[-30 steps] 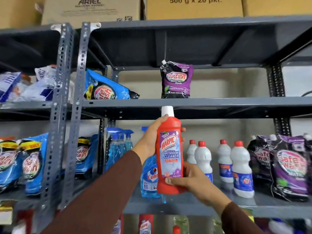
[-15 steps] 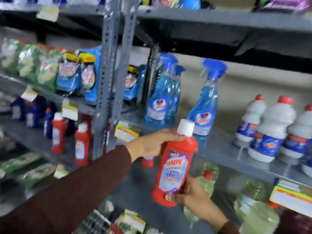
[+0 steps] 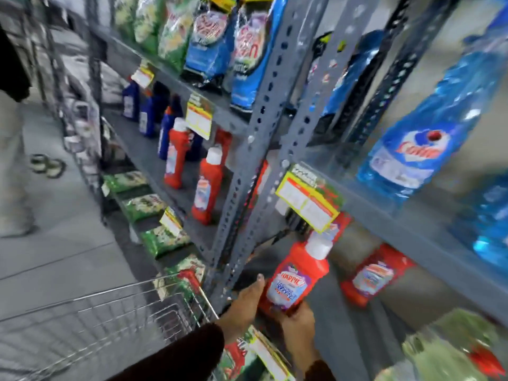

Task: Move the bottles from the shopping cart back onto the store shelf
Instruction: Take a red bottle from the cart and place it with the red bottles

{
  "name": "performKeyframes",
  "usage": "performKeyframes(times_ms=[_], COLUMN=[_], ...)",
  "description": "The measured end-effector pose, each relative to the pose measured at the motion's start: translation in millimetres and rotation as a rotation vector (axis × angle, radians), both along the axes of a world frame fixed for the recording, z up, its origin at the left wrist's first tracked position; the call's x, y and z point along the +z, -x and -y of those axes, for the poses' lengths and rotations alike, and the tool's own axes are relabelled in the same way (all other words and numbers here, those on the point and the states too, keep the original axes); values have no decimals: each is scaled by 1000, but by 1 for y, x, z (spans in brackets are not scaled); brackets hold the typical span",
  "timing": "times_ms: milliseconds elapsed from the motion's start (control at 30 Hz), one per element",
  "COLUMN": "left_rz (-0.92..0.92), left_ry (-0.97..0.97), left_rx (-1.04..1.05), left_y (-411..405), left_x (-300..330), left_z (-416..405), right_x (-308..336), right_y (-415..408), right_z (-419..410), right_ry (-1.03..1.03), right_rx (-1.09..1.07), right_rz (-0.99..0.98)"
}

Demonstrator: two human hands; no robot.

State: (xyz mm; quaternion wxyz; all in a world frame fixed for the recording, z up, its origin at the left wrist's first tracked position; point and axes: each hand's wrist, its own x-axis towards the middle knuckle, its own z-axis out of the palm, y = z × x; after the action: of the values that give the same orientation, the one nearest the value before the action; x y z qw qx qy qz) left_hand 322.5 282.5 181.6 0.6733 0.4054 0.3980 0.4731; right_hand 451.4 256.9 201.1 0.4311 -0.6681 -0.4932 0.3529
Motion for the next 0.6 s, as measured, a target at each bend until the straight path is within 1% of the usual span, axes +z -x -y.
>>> performKeyframes(times_ms=[133, 233, 300, 400, 433, 533, 600], left_rz=[-2, 6, -70, -75, -91, -59, -80], left_ry=[43, 106, 107, 84, 72, 5, 21], left_rx=[100, 186, 126, 133, 130, 109, 80], left_y=[0, -4, -5, -5, -1, 1, 1], left_x=[-12, -40, -51, -67, -54, -42, -39], left_z=[-34, -63, -73, -84, -78, -76, -77], right_x=[-12, -18, -22, -33, -35, -36, -38], right_y=[8, 16, 18, 17, 16, 16, 15], right_z=[-46, -64, -71, -80, -81, -84, -86], right_ry=[0, -22, -18, -8, -14, -19, -23], right_rx=[32, 17, 20, 17, 17, 11, 8], right_rz=[73, 107, 84, 39, 18, -9, -14])
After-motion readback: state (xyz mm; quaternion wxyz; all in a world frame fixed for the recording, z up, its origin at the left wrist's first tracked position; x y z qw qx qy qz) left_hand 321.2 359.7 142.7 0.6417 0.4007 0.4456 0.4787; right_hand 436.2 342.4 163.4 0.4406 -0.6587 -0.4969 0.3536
